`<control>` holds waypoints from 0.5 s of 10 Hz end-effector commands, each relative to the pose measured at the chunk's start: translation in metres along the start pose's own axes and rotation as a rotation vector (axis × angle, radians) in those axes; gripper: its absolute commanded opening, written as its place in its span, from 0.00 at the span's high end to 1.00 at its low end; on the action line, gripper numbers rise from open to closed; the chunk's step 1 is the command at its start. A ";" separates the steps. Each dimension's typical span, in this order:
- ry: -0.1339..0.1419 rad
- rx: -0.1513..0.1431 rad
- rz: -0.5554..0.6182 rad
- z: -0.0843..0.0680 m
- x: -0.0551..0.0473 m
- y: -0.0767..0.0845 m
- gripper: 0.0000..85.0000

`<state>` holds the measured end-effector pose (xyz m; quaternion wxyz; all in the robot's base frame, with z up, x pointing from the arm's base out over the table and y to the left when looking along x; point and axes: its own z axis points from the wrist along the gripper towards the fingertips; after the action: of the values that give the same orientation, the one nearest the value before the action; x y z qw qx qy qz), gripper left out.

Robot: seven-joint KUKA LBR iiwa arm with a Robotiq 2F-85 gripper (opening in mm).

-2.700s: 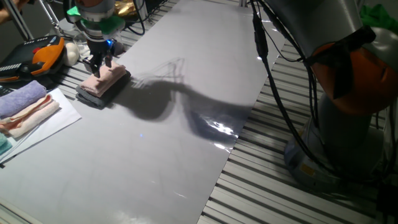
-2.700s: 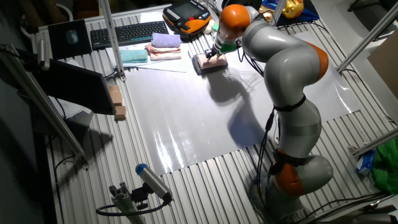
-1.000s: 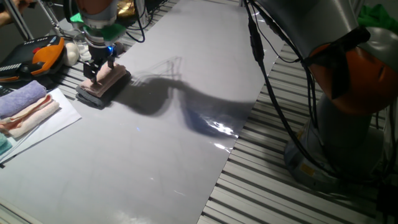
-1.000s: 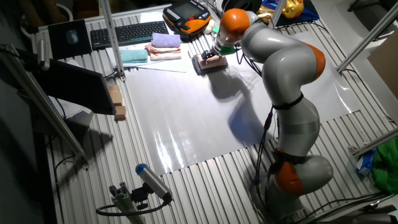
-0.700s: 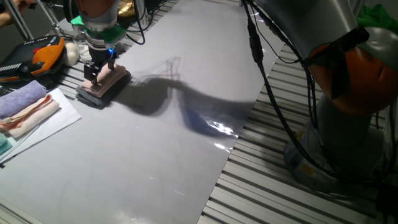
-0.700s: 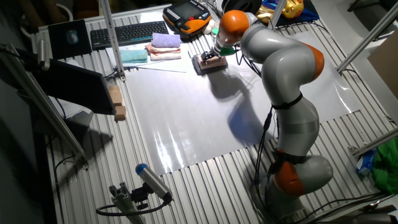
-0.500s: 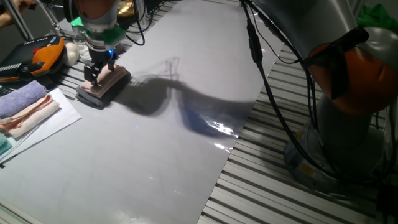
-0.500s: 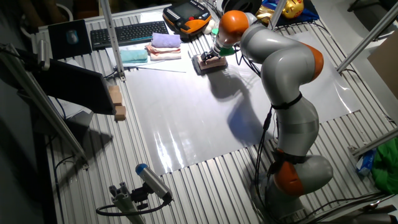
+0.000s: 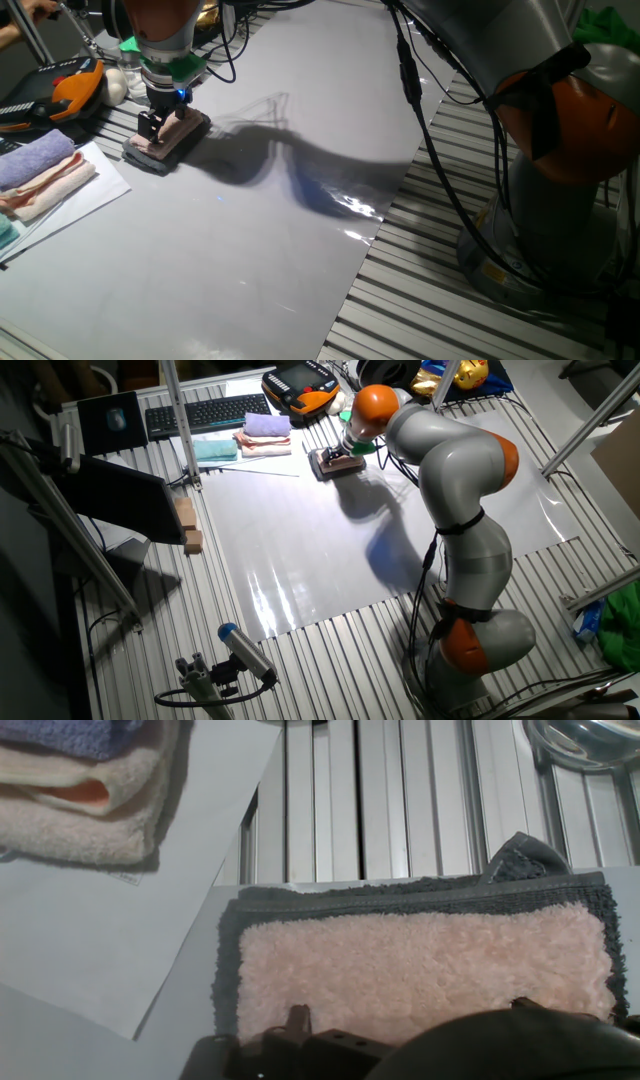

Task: Clean the table with a cloth

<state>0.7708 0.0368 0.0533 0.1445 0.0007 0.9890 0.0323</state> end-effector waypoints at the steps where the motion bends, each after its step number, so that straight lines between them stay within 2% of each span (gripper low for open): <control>1: 0.003 0.000 0.000 0.000 0.000 0.001 0.00; 5: -0.003 -0.006 -0.003 0.005 0.002 0.003 0.00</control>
<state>0.7707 0.0405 0.0487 0.1458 -0.0013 0.9887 0.0350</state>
